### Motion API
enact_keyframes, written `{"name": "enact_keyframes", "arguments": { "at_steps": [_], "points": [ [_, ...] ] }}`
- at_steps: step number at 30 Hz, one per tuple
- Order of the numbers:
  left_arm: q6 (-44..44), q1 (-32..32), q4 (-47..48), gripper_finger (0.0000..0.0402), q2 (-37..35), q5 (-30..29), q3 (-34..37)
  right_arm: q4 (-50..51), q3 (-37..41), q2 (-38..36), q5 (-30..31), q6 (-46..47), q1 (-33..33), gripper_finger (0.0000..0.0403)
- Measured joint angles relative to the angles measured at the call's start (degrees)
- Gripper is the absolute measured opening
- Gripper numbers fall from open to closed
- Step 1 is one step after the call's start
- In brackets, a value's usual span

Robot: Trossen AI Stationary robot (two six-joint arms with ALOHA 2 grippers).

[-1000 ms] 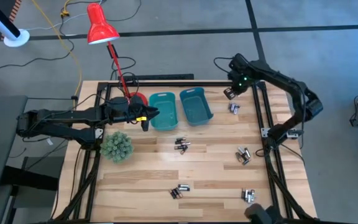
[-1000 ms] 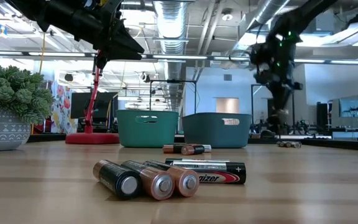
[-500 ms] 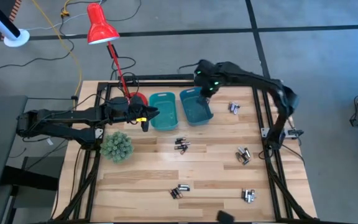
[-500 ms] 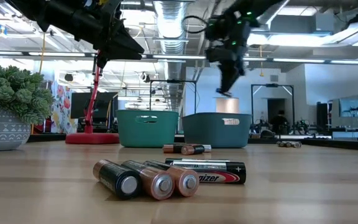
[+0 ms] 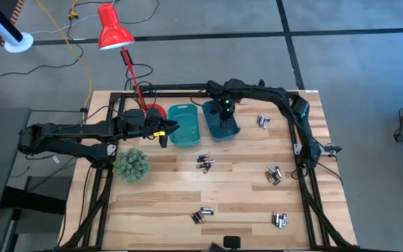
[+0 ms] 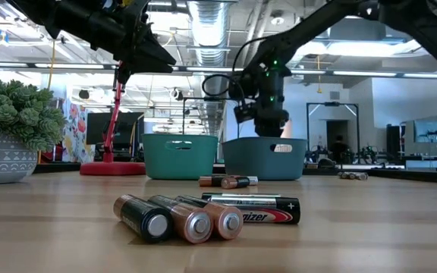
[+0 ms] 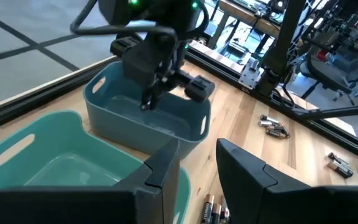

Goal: Sort batteries
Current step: Put the black and silver battery into the blue bin

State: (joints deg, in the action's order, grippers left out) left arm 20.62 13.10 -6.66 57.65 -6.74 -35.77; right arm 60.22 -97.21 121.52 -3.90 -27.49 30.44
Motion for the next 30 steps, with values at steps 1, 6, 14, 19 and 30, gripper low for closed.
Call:
{"name": "enact_keyframes", "arguments": {
  "at_steps": [1,6,14,19,30],
  "points": [
    [-0.05,0.01,0.12,0.0102,0.00,0.01,0.00,-0.46,0.00,0.49,-0.06,0.03,-0.28,0.0015],
    [-0.20,0.02,1.24,0.0102,0.00,-0.02,0.00,-0.87,0.00,3.07,-0.79,1.04,-1.78,0.0015],
    [0.04,0.01,1.31,0.0102,0.00,-0.23,0.00,-1.78,-0.26,5.87,-1.04,13.12,-1.63,0.0020],
    [0.07,0.00,1.29,0.0102,0.00,-0.22,0.00,-1.96,-0.11,5.41,-1.27,19.82,-0.38,0.0026],
    [0.17,0.00,1.37,0.0102,0.00,-0.20,0.00,1.15,-0.09,5.57,-2.26,31.02,1.92,0.0027]
  ]
}}
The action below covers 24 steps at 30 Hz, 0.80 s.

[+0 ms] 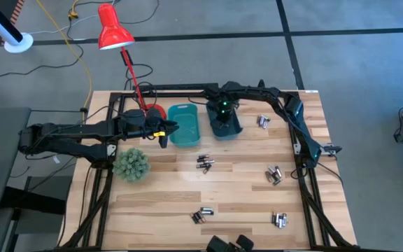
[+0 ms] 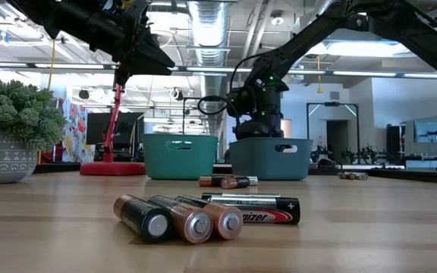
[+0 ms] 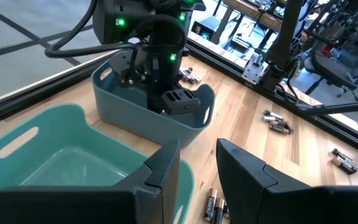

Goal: Sort batteries
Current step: Put the black and silver battery into the blue bin

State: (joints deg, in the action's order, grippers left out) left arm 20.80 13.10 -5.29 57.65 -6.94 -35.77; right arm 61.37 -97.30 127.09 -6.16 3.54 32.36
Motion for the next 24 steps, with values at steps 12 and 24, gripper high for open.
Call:
{"name": "enact_keyframes", "arguments": {
  "at_steps": [12,24],
  "points": [
    [0.18,0.00,2.56,0.0102,0.00,0.05,0.02,1.86,0.04,0.04,0.03,8.09,-0.05,0.0027],
    [0.81,0.01,3.32,0.0102,0.00,0.07,0.02,2.85,0.28,-1.02,0.10,12.10,-0.87,0.0028]
  ]
}}
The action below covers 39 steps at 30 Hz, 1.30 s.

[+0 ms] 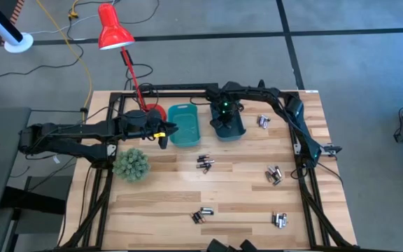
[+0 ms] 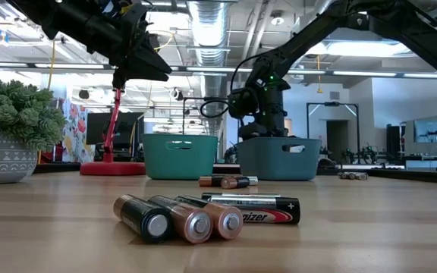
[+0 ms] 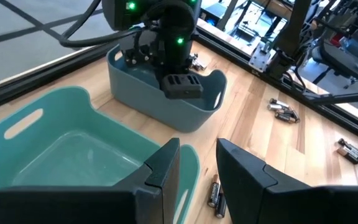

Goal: Sort batteries
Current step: Put the black and silver battery into the blue bin, then put the silver battery into the blue bin

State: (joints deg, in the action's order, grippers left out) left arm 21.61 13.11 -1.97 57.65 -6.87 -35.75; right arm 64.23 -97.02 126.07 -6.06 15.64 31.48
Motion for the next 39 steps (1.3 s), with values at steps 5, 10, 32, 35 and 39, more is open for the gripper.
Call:
{"name": "enact_keyframes", "arguments": {
  "at_steps": [5,10,32,35,39],
  "points": [
    [0.04,-0.01,0.15,0.0102,0.00,0.00,0.00,-1.04,0.10,-3.52,0.08,-0.04,0.17,0.0028],
    [0.04,-0.01,0.15,0.0102,-0.01,-0.01,0.00,-2.57,0.00,-5.71,0.19,-0.87,0.99,0.0048],
    [0.04,0.00,0.17,0.0102,0.00,0.00,0.00,2.93,0.26,-15.53,0.15,-7.05,5.13,0.0128],
    [0.04,-0.01,0.17,0.0102,0.00,0.00,0.00,2.65,3.29,-21.10,0.10,-8.38,7.13,0.0123],
    [0.04,0.00,0.17,0.0102,0.00,-0.02,0.00,0.61,12.28,-29.85,0.16,-7.38,11.04,0.0117]
  ]
}}
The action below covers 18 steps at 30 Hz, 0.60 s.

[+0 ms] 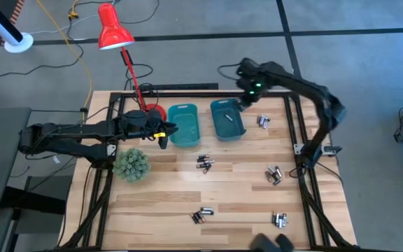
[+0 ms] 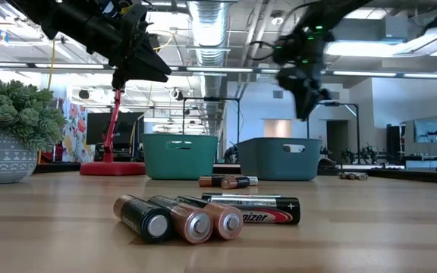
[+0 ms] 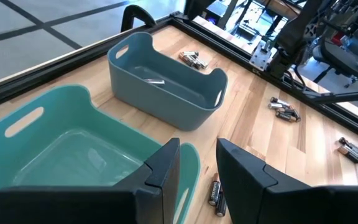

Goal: Sort batteries
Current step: Put the silver battery into the blue bin

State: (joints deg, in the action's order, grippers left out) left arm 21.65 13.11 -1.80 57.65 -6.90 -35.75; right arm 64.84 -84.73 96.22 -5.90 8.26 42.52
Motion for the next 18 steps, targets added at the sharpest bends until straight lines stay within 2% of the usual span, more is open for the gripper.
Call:
{"name": "enact_keyframes", "arguments": {
  "at_steps": [6,9,12,18],
  "points": [
    [0.00,-0.01,-0.01,0.0102,0.00,-0.01,0.00,-6.07,16.97,-12.98,-0.03,2.99,5.82,0.0116],
    [-0.34,0.01,-0.02,0.0102,0.00,-0.02,0.00,-8.03,22.41,-16.21,-0.01,-1.08,8.34,0.0116],
    [-2.29,0.00,-0.02,0.0102,-0.01,-0.02,0.00,-7.83,24.61,-15.85,-0.04,-2.98,10.78,0.0116],
    [-2.08,-0.01,-0.11,0.0102,0.00,-1.90,0.00,-7.10,24.64,-8.81,-0.03,-5.61,15.52,0.0116]
  ]
}}
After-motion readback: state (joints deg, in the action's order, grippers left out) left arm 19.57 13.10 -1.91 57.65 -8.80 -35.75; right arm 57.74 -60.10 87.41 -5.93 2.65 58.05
